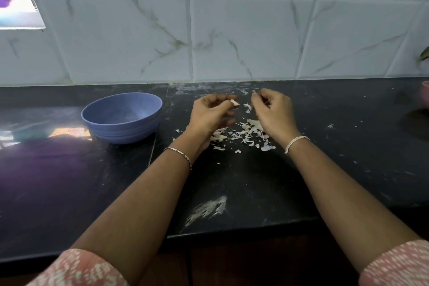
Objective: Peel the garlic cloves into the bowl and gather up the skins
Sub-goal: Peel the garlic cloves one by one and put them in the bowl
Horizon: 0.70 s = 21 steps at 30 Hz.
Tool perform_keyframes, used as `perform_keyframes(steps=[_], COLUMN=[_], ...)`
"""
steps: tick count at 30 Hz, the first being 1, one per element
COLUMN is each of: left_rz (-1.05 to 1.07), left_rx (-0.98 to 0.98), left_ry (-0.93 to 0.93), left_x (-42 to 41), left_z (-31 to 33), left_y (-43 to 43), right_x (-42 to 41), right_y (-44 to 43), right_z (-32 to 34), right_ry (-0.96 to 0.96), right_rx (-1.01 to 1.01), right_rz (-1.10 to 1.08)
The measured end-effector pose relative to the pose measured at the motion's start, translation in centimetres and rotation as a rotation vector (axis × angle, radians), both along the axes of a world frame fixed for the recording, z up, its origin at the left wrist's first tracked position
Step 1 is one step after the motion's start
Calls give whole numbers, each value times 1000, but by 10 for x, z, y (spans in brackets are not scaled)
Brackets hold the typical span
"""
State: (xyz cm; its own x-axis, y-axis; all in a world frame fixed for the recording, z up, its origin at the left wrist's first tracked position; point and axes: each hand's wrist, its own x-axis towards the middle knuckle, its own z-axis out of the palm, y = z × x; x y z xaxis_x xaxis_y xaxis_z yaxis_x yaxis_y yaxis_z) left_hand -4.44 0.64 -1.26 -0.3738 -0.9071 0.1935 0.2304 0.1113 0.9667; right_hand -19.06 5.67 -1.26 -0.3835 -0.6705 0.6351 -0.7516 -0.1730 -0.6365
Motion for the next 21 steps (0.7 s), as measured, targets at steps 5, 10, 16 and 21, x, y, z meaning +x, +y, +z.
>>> perform_keyframes(steps=[5, 10, 16, 21], left_rz=[-27, -25, -22, 26], left_rx=[47, 40, -30, -83], left_ry=[41, 24, -20, -70], left_x=[2, 3, 3, 1], left_z=[0, -1, -2, -3], left_y=[-1, -2, -2, -4], right_x=[-2, 4, 9, 10], right_y=[-1, -1, -3, -1], right_z=[-1, 0, 0, 1], right_ry=[127, -122, -258, -299], right_rx=[20, -3, 39, 54], right_rz=[-31, 199, 236, 235])
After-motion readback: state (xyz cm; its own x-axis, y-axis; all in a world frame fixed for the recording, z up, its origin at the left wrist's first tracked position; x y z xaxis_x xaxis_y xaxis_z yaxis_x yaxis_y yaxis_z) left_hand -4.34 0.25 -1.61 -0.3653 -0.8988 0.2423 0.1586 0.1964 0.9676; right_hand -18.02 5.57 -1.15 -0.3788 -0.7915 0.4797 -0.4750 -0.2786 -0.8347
